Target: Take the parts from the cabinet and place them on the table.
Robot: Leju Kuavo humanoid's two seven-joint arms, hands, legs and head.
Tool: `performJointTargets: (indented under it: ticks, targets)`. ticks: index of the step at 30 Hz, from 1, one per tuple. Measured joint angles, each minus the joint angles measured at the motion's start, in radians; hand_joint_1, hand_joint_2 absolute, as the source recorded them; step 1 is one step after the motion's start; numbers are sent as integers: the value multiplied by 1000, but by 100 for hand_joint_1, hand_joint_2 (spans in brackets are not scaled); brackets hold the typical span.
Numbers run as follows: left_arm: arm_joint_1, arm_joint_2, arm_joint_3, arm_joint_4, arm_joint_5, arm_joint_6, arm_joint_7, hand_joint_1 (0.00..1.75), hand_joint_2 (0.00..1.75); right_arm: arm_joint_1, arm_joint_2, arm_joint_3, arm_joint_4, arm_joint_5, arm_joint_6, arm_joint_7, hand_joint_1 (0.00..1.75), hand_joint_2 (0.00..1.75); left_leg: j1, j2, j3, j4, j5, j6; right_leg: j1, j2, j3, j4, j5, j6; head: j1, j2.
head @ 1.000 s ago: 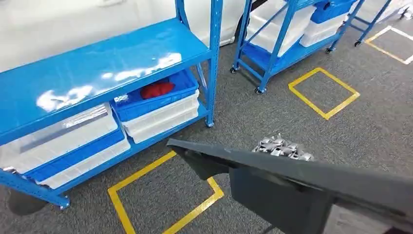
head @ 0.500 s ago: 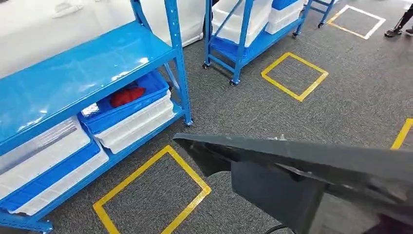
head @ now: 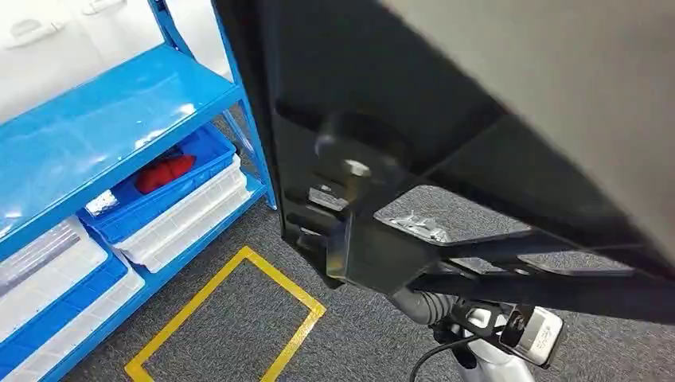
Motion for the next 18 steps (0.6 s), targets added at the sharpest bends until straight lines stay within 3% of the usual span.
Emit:
performJointTargets:
  ticks: [1, 2, 3, 4, 5, 7, 8, 9, 10, 12, 13, 14, 15, 16, 18]
  targets:
    - [3, 0, 0, 0, 0, 0, 0, 0, 175, -8, 0, 0, 10, 0, 0, 0, 175, 175, -3, 14, -1, 0, 0, 2, -4, -26, -38, 78, -44, 4, 0, 0]
    - [6, 0, 0, 0, 0, 0, 0, 0, 175, -8, 0, 0, 18, 0, 1, 0, 175, 175, -5, 28, -2, 1, -1, 5, -7, -39, -77, 161, -81, 7, 0, 0]
    - [8, 0, 0, 0, 0, 0, 0, 0, 175, -6, 0, 1, 23, 0, 1, 0, 175, 175, -6, 40, -3, 1, -2, 5, -9, -43, -109, 227, -104, 9, 0, 0]
    - [9, 0, 0, 0, 0, 0, 0, 0, 175, -6, 0, 1, 29, 0, 2, 2, 175, 175, -6, 52, -3, 2, -3, 4, -11, -45, -122, 253, -102, 11, 0, 0]
    - [8, 0, 0, 0, 0, 0, -4, 0, 175, -7, 0, 1, 35, 1, 5, 9, 175, 175, -6, 65, -3, 2, -5, 3, -14, -47, -109, 228, -77, 13, 0, 0]
    - [6, -1, 0, 0, 1, -8, -13, 0, 175, -15, 0, 3, 44, 9, 8, 36, 175, 175, -6, 86, 1, 4, -10, -2, -15, -66, -20, 67, 5, 11, 0, 0]
    - [5, -1, 0, 0, 2, -13, -18, 0, 175, -25, 0, 6, 54, 15, 11, 50, 175, 175, -7, 96, 4, 7, -14, -7, -13, -100, 34, -31, 35, 7, 0, 0]
    - [4, -1, 1, 0, 3, -14, -21, 0, 175, -38, 0, 11, 67, 18, 14, 58, 175, 175, -16, 104, 3, 8, -18, -14, 2, -133, 44, -54, 18, -3, 0, 0]
    - [2, -2, 2, 0, 7, -14, -23, 0, 175, -48, 2, 16, 84, 20, 18, 60, 175, 175, -15, 112, 5, 10, -20, -19, -2, -115, 40, -57, 25, -10, 0, 0]
    - [-2, -2, 6, 0, 12, -13, -25, 0, 175, -61, 3, 21, 115, 18, 20, 57, 175, 175, -15, 129, 11, 5, -20, -30, 5, -96, 36, -55, 22, -19, 0, 0]
    - [-4, -3, 6, 0, 15, -11, -25, 0, 175, -65, 3, 22, 128, 16, 21, 55, 175, 175, -14, 140, 13, 5, -23, -36, 1, -84, 36, -61, 26, -26, 0, 0]
    - [-5, -4, 7, 0, 16, -9, -25, 0, 175, -70, 3, 24, 137, 15, 21, 54, 175, 175, -8, 118, 11, 15, -36, -42, -5, -74, 42, -68, 32, -32, -1, 0]
    - [-5, -4, 9, 0, 18, -7, -26, 0, 175, -81, 3, 26, 144, 12, 21, 53, 175, 175, -7, 71, -3, 50, -63, -45, -6, -65, 42, -71, 34, -38, 0, 0]
    - [-3, -5, 13, 0, 19, -6, -25, 0, 175, -93, 6, 31, 154, 9, 22, 53, 175, 175, -5, 44, -37, 125, -105, -46, -6, -57, 41, -71, 34, -43, -1, 0]
    - [2, -5, 20, 0, 22, -5, -25, 0, 175, -101, 8, 39, 166, 2, 22, 56, 175, 175, -5, 26, -117, 290, -171, -49, -2, -30, 41, -70, 33, -46, 0, 0]
